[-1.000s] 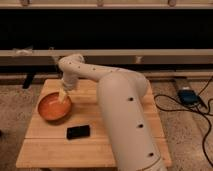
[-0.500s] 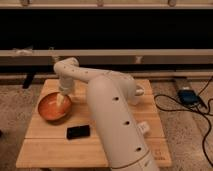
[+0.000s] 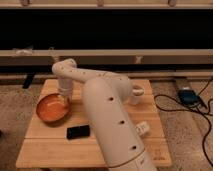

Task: Pick up the ceramic bowl

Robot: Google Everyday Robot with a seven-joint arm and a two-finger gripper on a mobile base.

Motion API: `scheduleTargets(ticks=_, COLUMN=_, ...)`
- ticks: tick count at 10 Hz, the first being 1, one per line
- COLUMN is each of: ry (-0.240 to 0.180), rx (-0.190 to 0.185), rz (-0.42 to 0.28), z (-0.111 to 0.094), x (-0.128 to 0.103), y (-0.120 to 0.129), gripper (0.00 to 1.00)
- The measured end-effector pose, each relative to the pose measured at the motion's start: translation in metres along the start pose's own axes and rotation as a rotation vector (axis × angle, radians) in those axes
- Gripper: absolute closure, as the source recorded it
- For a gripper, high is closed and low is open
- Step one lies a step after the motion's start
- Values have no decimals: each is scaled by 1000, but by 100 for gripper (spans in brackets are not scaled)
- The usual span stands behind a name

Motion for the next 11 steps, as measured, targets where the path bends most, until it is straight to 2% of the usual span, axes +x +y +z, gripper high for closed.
scheduleTargets(ticks=3, ry=0, rx=-3, rz=2, z=-4, x=1, y=1, gripper=97)
scheduleTargets(ticks=5, ry=-29, rx=-2, rz=6, z=-22, x=0, y=2, gripper=100)
scheduleTargets(ticks=8, ry=-113, rx=19, rz=-8, z=-72, x=-2, y=4, gripper=100)
scheduleTargets(ticks=11, ry=-215, rx=28, rz=-50, z=-127, x=-1, y=9, gripper=100)
